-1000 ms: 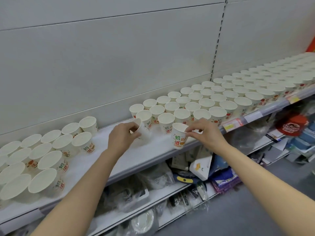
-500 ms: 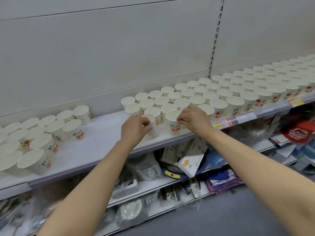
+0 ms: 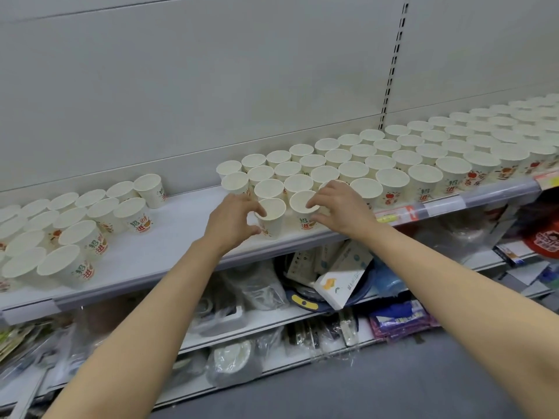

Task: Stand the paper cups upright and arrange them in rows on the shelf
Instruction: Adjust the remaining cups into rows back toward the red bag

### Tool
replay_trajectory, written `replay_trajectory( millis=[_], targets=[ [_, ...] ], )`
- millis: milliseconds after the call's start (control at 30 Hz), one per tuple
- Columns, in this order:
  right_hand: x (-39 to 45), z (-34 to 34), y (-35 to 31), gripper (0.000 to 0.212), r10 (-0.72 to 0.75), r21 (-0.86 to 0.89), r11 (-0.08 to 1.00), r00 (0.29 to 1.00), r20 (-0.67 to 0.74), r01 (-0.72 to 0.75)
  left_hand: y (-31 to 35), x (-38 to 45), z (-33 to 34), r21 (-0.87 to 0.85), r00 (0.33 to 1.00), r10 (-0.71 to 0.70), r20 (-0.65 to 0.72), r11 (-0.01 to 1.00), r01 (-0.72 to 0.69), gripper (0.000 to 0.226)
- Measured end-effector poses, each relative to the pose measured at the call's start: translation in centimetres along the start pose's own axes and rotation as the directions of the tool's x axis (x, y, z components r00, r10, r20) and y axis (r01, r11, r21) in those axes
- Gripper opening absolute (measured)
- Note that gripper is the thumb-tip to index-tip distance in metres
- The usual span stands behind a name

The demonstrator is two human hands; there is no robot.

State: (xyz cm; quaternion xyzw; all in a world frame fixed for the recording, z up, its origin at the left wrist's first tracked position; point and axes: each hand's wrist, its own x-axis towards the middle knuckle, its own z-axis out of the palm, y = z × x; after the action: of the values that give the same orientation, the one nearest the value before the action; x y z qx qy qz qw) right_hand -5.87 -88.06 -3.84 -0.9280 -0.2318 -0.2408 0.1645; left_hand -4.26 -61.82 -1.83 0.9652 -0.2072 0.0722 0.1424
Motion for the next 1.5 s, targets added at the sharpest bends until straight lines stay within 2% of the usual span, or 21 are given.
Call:
replay_trajectory(
  millis=[67, 167, 300, 400, 600, 833, 1133, 1367, 1500],
  targets=[
    [0.1, 0.1, 0.0, 0.013, -0.008, 0.001, 1.000, 1.000, 0.017, 0.008, 0.5, 0.3, 0.0, 0.040, 1.000, 0.018, -0.009, 0.999, -0.018, 0.012],
    [0.1, -0.1, 0.1, 0.007, -0.021, -0.002, 1.000, 0.999, 0.024, 0.021, 1.4, 0.7, 0.2, -0.027, 1.000, -0.002, 0.003, 1.000, 0.002, 0.005],
    [0.1, -0.5, 0.5, 0.008, -0.010, -0.009, 1.000, 0.999, 0.036, 0.011, 2.0, 0.7, 0.8, -0.141, 1.000, -0.021, 0.012, 0.990, 0.022, 0.019],
    [0.2, -0.5, 0.4, 0.008, -0.002, 0.007, 1.000, 0.999, 0.041, 0.002, 1.4, 0.2, 0.9, -0.136, 1.000, -0.013, -0.022, 0.991, 0.010, 0.026],
    [0.1, -0.4, 0.2, 0.007, -0.014, -0.003, 1.000, 1.000, 0.022, 0.014, 1.4, 0.2, 0.6, -0.108, 0.999, -0.041, -0.031, 0.993, 0.038, 0.005],
    [0.0, -0.1, 0.2, 0.007, 0.008, -0.007, 1.000, 1.000, 0.010, -0.008, 3.1, 0.8, 0.7, -0.194, 0.997, -0.079, -0.017, 0.978, 0.074, 0.003],
    [-0.2, 0.7, 0.4, 0.006, -0.002, -0.051, 0.999, 1.000, -0.028, 0.001, 3.2, 0.6, 1.6, -0.010, 0.994, 0.007, -0.110, 1.000, -0.008, 0.007],
    [-0.4, 0.8, 0.1, 0.009, 0.002, -0.034, 0.999, 0.999, -0.050, -0.004, 2.9, 0.9, 1.8, 0.004, 0.993, 0.016, -0.117, 1.000, -0.015, 0.009],
    [0.0, 0.6, -0.5, 0.017, -0.020, -0.019, 1.000, 0.992, -0.127, 0.018, 2.6, 0.6, 1.3, -0.050, 0.995, 0.000, -0.101, 0.999, -0.005, 0.020]
  ],
)
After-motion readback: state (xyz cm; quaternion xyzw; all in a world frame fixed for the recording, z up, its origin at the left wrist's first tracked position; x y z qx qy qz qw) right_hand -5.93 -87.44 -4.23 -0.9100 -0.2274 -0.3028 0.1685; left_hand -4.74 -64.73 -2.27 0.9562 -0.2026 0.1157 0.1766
